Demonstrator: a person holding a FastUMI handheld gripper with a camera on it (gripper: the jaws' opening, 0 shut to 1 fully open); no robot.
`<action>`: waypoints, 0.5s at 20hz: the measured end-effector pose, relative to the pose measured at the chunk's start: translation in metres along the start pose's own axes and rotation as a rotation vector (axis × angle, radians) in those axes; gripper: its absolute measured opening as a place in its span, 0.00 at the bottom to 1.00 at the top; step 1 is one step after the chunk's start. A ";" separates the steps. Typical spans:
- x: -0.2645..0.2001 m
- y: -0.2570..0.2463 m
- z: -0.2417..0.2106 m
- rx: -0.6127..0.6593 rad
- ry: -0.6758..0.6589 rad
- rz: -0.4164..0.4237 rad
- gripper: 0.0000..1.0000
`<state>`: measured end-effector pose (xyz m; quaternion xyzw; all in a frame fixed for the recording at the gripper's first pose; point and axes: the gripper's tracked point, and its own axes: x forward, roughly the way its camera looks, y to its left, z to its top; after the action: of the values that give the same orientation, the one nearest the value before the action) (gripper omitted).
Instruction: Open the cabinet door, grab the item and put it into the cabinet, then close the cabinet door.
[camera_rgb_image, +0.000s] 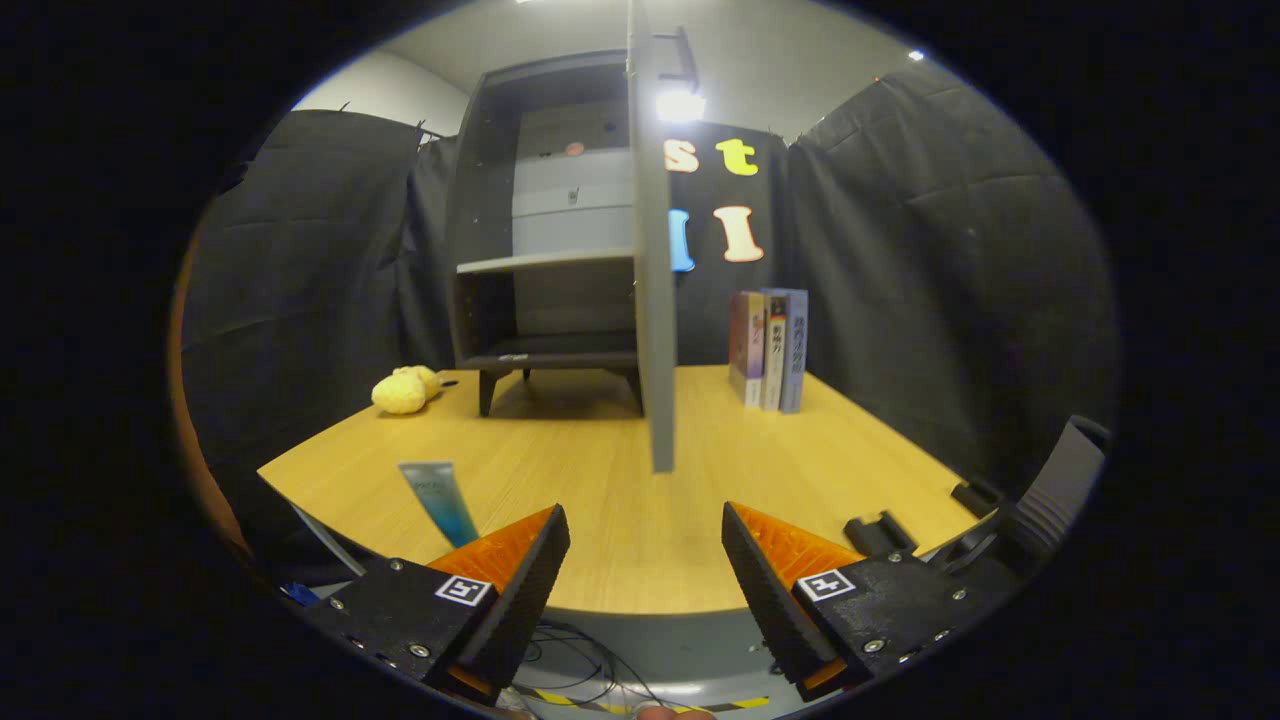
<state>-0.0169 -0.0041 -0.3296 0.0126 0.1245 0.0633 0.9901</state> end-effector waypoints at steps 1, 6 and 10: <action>0.001 0.022 -0.016 0.018 0.023 0.030 0.95; 0.044 0.113 -0.046 -0.009 0.034 0.120 0.95; 0.077 0.139 -0.055 -0.016 0.041 0.133 0.95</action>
<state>0.0265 0.1443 -0.3964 0.0116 0.1429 0.1300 0.9811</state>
